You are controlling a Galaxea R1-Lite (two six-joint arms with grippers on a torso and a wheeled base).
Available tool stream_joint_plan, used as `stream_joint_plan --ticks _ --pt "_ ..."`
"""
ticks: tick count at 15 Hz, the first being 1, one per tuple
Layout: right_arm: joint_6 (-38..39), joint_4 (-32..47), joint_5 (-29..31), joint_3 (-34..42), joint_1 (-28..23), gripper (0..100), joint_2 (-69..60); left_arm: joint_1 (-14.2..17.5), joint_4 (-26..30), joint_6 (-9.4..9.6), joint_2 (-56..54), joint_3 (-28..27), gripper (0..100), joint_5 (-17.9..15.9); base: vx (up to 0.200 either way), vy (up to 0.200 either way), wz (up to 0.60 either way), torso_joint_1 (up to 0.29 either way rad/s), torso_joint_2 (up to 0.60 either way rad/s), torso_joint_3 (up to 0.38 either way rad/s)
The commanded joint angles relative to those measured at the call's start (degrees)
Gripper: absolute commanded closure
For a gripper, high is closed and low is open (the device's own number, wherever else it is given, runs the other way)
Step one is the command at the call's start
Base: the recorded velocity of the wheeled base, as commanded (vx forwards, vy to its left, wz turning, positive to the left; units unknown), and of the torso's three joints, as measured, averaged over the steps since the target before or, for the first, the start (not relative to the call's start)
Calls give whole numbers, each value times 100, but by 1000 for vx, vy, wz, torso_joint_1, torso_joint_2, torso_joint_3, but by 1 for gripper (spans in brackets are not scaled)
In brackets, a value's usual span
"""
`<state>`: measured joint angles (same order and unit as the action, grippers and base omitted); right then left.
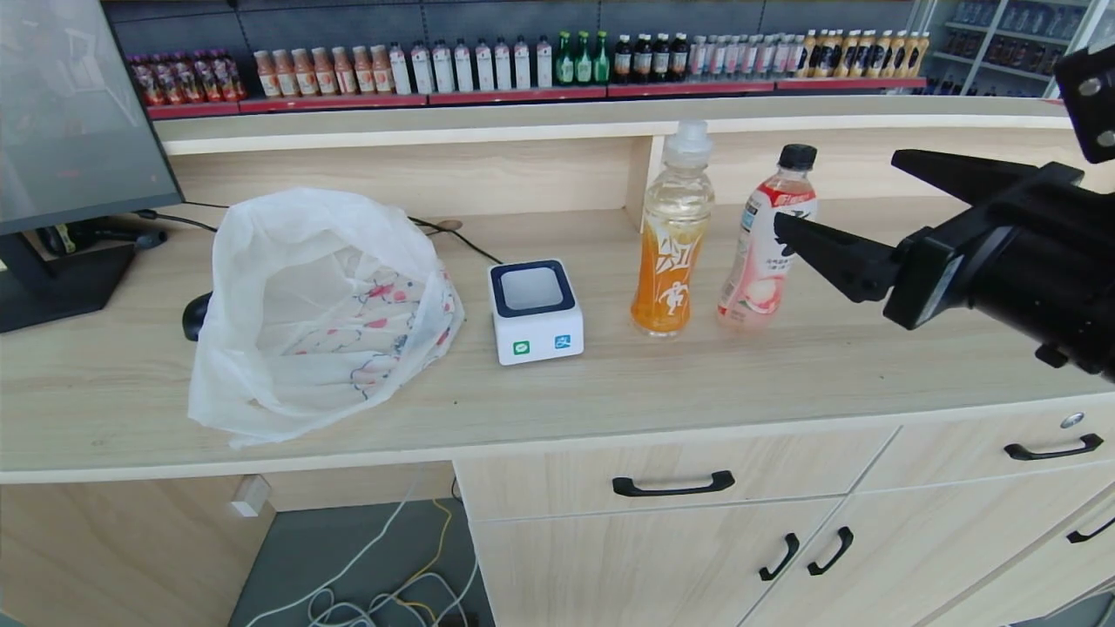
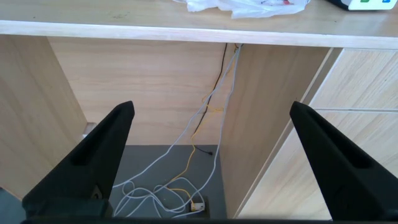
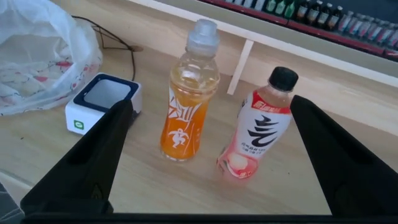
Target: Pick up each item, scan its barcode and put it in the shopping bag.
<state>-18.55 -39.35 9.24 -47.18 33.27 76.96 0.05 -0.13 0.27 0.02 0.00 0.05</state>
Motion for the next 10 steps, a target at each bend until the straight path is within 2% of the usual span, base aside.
stream_joint_plan --ticks 1,6,10 --pt "238 -55 298 -257 48 0 346 4 5 0 -2 0 0 4 0 0 0 0 0 0" --pt "643 -240 658 -758 329 0 891 4 -4 0 -2 0 0 4 0 0 0 0 0 0" --pt "810 -1066 728 -784 338 0 1436 4 -4 0 -2 0 0 -5 0 0 0 0 0 0"
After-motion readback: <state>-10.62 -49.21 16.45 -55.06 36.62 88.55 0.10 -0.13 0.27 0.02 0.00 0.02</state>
